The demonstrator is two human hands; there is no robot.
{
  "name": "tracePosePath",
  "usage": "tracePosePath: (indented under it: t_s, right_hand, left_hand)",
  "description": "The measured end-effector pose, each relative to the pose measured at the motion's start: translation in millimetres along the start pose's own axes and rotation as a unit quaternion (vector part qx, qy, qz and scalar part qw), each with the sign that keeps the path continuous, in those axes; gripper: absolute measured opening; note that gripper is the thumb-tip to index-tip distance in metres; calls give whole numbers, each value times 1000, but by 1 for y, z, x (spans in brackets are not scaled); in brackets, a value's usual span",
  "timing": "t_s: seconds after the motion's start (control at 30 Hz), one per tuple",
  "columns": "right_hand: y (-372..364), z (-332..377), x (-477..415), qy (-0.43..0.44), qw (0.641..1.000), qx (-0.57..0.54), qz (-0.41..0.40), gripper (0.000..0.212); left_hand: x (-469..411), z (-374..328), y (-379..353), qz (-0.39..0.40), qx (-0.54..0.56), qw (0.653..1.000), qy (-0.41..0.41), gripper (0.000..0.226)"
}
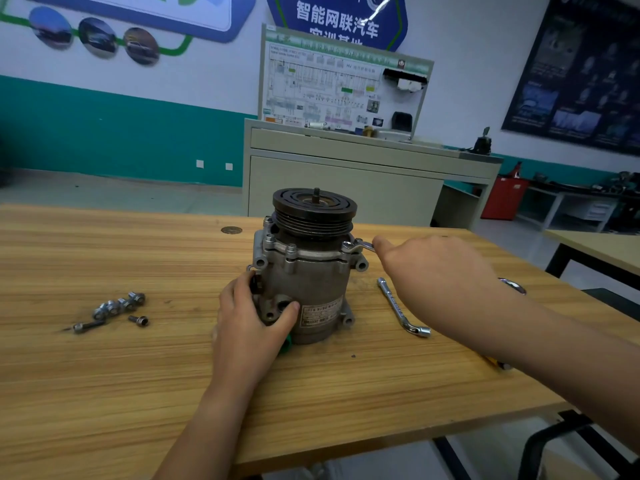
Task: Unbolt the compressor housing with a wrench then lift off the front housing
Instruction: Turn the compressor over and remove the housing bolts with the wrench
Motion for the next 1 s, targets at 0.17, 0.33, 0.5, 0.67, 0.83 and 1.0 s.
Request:
tracePosePath:
  t_s: [0.17, 0.33, 0.5, 0.67, 0.83, 1.0]
  right_hand:
    - [-8, 5, -2, 0, 999, 20, 35, 63]
    - [2, 2, -3, 33, 997, 56, 32, 67]
    - [6, 22, 3, 48, 992, 89, 71, 61]
    - [12, 20, 3, 53, 993, 69, 81, 61]
    - [11, 34, 10, 100, 984, 136, 54, 49]
    - [17, 26, 5, 102, 982, 137, 74, 52]
  left_hand:
    - [0, 0, 0, 7, -1, 1000, 7, 79]
    - [1, 0, 0, 3, -2, 1000, 6, 78]
    - [0, 1, -1, 1, -4, 1000, 8, 77]
    - [-1, 1, -2, -5, 4, 1000, 6, 76]
    - [0, 3, -2, -6, 11, 1000, 5, 76]
    - [0, 2, -3, -7, 0, 1000, 2, 77]
Point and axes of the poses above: each hand's wrist, its own x-axis away from the middle knuckle, its own y-axis out of the back of the hand, z = x × y, the point moved 3 cm from there along -x, towards the middle knuckle, and after that the axes turned 5 degrees about x, right-handed, at the moved point
